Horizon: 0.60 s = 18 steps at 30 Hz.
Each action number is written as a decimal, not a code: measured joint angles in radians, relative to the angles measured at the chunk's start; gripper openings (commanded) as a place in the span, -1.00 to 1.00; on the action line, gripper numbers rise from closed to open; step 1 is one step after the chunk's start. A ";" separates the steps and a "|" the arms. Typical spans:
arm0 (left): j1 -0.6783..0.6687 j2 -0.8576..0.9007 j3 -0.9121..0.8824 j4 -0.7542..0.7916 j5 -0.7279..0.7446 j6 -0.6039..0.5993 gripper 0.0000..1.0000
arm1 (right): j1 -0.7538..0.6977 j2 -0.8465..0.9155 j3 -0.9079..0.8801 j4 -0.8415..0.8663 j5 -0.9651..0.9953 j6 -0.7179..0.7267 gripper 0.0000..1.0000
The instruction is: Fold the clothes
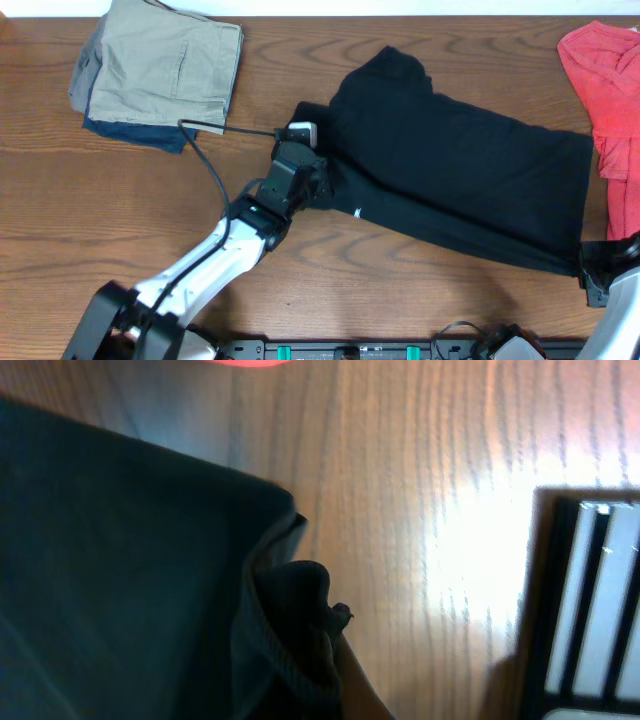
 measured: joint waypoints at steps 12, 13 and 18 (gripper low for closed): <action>0.000 0.128 0.000 0.166 -0.013 0.000 -0.88 | 0.000 0.141 0.000 0.144 -0.003 0.025 -0.97; 0.000 0.137 0.000 0.172 -0.018 0.000 -0.88 | 0.000 0.151 0.000 0.150 -0.005 0.031 -0.97; 0.000 0.194 0.000 0.235 -0.046 0.000 -0.88 | 0.000 0.207 0.000 0.197 -0.009 0.068 -0.97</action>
